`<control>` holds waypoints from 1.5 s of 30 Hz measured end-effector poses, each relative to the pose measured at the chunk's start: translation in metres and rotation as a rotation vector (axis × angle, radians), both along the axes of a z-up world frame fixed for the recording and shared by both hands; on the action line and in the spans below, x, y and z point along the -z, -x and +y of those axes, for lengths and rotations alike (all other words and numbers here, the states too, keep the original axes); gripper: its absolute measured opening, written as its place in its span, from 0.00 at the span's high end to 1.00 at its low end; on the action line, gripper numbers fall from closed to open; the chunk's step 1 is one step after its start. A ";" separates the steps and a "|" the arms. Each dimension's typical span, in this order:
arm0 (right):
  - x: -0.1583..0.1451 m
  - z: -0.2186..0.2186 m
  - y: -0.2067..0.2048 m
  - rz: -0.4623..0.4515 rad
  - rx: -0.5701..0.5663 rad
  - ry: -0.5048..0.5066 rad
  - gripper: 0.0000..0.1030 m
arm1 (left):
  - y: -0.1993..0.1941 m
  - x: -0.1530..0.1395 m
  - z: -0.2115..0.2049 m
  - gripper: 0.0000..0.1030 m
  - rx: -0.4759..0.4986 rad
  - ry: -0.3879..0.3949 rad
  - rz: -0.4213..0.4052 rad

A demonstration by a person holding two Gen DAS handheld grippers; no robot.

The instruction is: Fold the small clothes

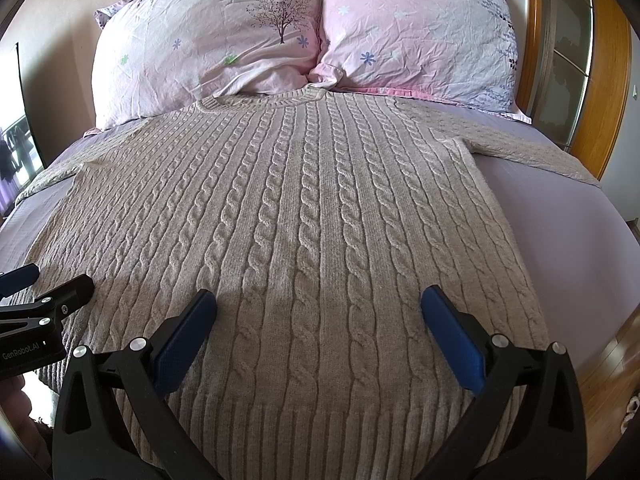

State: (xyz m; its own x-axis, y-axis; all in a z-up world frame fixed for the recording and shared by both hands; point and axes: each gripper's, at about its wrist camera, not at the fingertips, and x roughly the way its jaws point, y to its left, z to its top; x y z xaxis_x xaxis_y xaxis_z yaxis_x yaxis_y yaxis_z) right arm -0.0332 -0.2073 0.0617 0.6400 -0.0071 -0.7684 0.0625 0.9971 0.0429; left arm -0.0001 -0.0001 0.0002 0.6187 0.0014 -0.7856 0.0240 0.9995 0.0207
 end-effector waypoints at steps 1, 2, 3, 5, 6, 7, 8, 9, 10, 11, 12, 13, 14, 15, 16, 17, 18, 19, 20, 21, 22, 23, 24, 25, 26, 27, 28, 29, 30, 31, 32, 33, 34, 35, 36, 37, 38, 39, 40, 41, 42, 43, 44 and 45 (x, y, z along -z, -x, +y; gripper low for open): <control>0.000 0.000 0.000 0.000 0.000 0.000 0.01 | 0.000 0.000 0.000 0.02 0.000 0.000 0.000; 0.000 0.000 0.000 0.000 0.000 0.000 0.01 | 0.000 0.000 0.000 0.02 0.000 0.000 0.000; 0.000 0.000 0.000 0.000 0.000 0.000 0.01 | 0.000 0.000 0.000 0.02 0.000 0.000 0.000; 0.000 0.000 0.000 0.000 0.000 0.000 0.01 | 0.000 0.000 0.000 0.02 0.000 0.000 -0.001; 0.000 0.000 0.000 0.000 0.000 0.000 0.01 | 0.000 0.000 0.000 0.02 0.000 0.000 -0.001; 0.000 0.000 0.000 0.000 0.000 0.000 0.01 | 0.000 0.000 0.000 0.02 0.000 0.000 -0.001; 0.000 0.000 0.000 0.000 0.000 0.000 0.01 | 0.000 0.000 0.000 0.02 0.000 0.000 -0.001; 0.000 0.000 0.000 0.000 0.000 0.000 0.01 | 0.000 0.000 0.000 0.02 0.000 0.000 -0.001; 0.000 0.000 0.000 0.000 0.000 0.000 0.01 | 0.000 0.000 0.000 0.02 0.000 0.000 -0.001; 0.000 0.000 0.000 -0.001 0.000 0.000 0.01 | 0.000 0.000 0.000 0.02 0.000 0.000 -0.001; -0.001 0.000 0.000 -0.001 -0.001 0.001 0.01 | 0.000 0.000 0.000 0.02 0.000 0.000 -0.001; -0.001 0.000 0.001 -0.002 -0.003 0.001 0.01 | 0.000 0.000 0.000 0.02 0.001 -0.001 -0.002; -0.001 0.000 0.002 -0.005 -0.011 0.001 0.01 | 0.000 0.000 0.000 0.02 0.004 -0.003 -0.003; -0.001 -0.001 0.002 -0.010 -0.023 0.000 0.01 | 0.000 0.000 0.000 0.02 0.008 -0.005 -0.006; -0.004 -0.004 0.001 -0.017 -0.038 -0.002 0.01 | 0.000 0.000 0.000 0.02 0.012 -0.005 -0.011; -0.004 -0.006 0.001 -0.034 -0.074 -0.011 0.01 | -0.001 0.000 0.001 0.02 0.018 -0.005 -0.018; -0.004 -0.008 0.002 -0.045 -0.094 -0.017 0.01 | -0.001 0.000 0.002 0.02 0.025 -0.006 -0.028; -0.004 -0.010 0.003 -0.059 -0.125 -0.024 0.01 | 0.002 -0.002 0.000 0.02 0.030 -0.006 -0.035; -0.006 -0.017 0.002 -0.060 -0.176 -0.051 0.01 | 0.002 -0.003 0.000 0.02 0.039 -0.005 -0.046; -0.010 -0.025 -0.002 -0.051 -0.199 -0.092 0.01 | 0.005 -0.005 0.001 0.02 0.048 -0.003 -0.054; -0.019 -0.046 -0.007 -0.055 -0.199 -0.179 0.01 | 0.004 -0.006 0.003 0.02 0.058 0.008 -0.065; -0.025 -0.059 -0.009 -0.070 -0.178 -0.213 0.01 | 0.004 -0.006 0.004 0.02 0.055 0.019 -0.068; -0.036 -0.082 -0.012 -0.101 -0.131 -0.249 0.01 | 0.004 -0.007 0.008 0.02 0.059 0.043 -0.081; -0.052 -0.118 -0.019 -0.144 -0.038 -0.279 0.01 | 0.005 -0.008 0.013 0.02 0.070 0.073 -0.106; -0.061 -0.143 -0.023 -0.165 0.030 -0.293 0.01 | 0.004 -0.011 0.016 0.02 0.077 0.091 -0.130; -0.067 -0.168 -0.029 -0.180 0.103 -0.304 0.01 | 0.004 -0.015 0.020 0.02 0.083 0.109 -0.169; -0.071 -0.195 -0.036 -0.189 0.177 -0.316 0.01 | 0.003 -0.021 0.026 0.02 0.087 0.128 -0.228; -0.073 -0.232 -0.048 -0.190 0.278 -0.330 0.01 | 0.001 -0.024 0.028 0.02 0.087 0.135 -0.252; -0.069 -0.261 -0.058 -0.182 0.358 -0.334 0.04 | -0.002 -0.029 0.033 0.02 0.083 0.146 -0.285; -0.065 -0.288 -0.067 -0.168 0.439 -0.337 0.15 | -0.008 -0.034 0.040 0.02 0.075 0.160 -0.310; -0.056 -0.324 -0.080 -0.137 0.553 -0.354 0.24 | -0.014 -0.037 0.045 0.02 0.069 0.174 -0.318; -0.044 -0.359 -0.090 -0.111 0.647 -0.388 0.26 | -0.016 -0.041 0.049 0.02 0.064 0.188 -0.324; -0.038 -0.371 -0.094 -0.103 0.683 -0.403 0.31 | -0.021 -0.044 0.055 0.02 0.056 0.209 -0.328; -0.027 -0.397 -0.103 -0.084 0.760 -0.430 0.37 | -0.028 -0.047 0.065 0.02 0.039 0.244 -0.338; -0.016 -0.418 -0.109 -0.062 0.828 -0.450 0.38 | -0.030 -0.048 0.071 0.02 0.026 0.267 -0.347; -0.009 -0.428 -0.111 -0.054 0.859 -0.464 0.39 | -0.032 -0.049 0.079 0.02 0.014 0.295 -0.361; 0.001 -0.442 -0.117 -0.045 0.900 -0.494 0.41 | -0.037 -0.053 0.091 0.02 0.002 0.338 -0.387; 0.008 -0.450 -0.121 -0.041 0.919 -0.518 0.42 | -0.037 -0.054 0.100 0.02 -0.005 0.370 -0.409; 0.014 -0.457 -0.125 -0.038 0.931 -0.542 0.47 | -0.039 -0.056 0.109 0.02 -0.013 0.405 -0.438; 0.020 -0.463 -0.130 -0.055 0.941 -0.559 0.52 | -0.043 -0.058 0.119 0.02 -0.032 0.422 -0.454; 0.022 -0.466 -0.131 -0.065 0.947 -0.556 0.56 | -0.046 -0.060 0.126 0.02 -0.057 0.417 -0.454; 0.024 -0.468 -0.133 -0.072 0.947 -0.551 0.73 | -0.053 -0.062 0.136 0.02 -0.096 0.395 -0.451; 0.030 -0.471 -0.137 -0.071 0.947 -0.558 0.91 | -0.055 -0.064 0.144 0.02 -0.124 0.379 -0.456; 0.034 -0.474 -0.137 -0.074 0.950 -0.576 0.91 | -0.058 -0.065 0.150 0.02 -0.153 0.360 -0.458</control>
